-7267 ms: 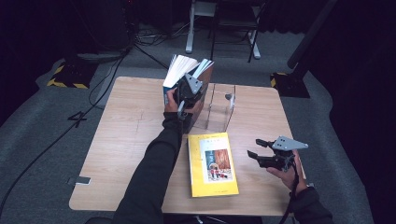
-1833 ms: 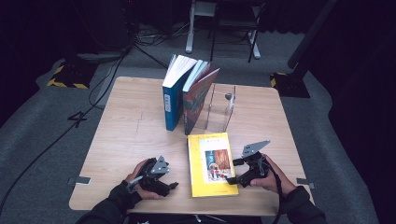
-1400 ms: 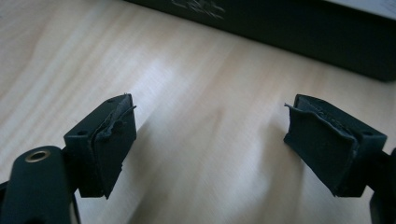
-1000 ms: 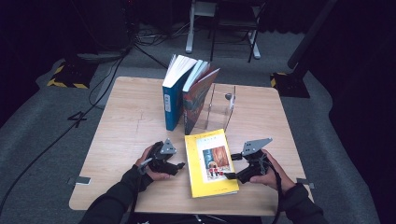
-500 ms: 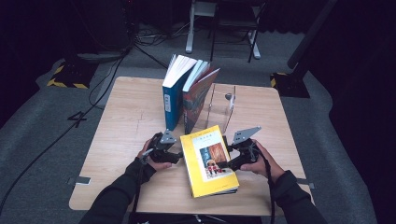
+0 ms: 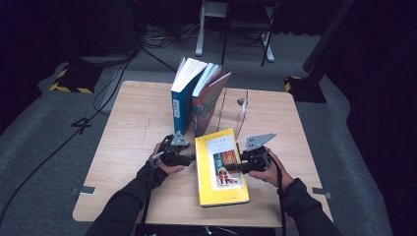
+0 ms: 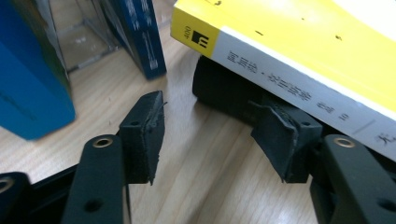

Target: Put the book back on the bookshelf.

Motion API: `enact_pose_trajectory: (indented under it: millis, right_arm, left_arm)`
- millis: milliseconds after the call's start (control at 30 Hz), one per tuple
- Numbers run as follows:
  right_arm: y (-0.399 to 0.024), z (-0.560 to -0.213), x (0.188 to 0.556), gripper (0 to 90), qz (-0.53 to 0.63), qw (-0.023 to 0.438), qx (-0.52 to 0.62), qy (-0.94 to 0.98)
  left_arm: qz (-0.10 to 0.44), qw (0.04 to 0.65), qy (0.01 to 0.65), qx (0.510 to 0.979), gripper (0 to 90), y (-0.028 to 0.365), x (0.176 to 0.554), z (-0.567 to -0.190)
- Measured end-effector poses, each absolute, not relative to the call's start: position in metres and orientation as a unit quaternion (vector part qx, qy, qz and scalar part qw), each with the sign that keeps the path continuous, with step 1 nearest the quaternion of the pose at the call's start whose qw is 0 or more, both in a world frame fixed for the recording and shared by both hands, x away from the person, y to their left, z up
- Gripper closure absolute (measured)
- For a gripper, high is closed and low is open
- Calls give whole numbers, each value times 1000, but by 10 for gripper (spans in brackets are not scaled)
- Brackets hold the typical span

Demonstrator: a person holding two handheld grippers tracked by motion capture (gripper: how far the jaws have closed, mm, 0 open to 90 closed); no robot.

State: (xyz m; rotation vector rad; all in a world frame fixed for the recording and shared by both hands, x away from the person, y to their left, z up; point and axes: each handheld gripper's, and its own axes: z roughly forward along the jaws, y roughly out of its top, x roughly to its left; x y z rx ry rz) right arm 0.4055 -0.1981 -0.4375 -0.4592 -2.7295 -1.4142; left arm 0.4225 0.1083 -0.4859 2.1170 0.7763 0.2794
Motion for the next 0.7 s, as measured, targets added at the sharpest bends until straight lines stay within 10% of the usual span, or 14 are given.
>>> enact_pose_trajectory:
  millis: [700]
  right_arm:
    - [-207,-397,376,694,-506,-81,-108,-852]
  left_arm:
    - [108,470,252,839,703,101,428,-408]
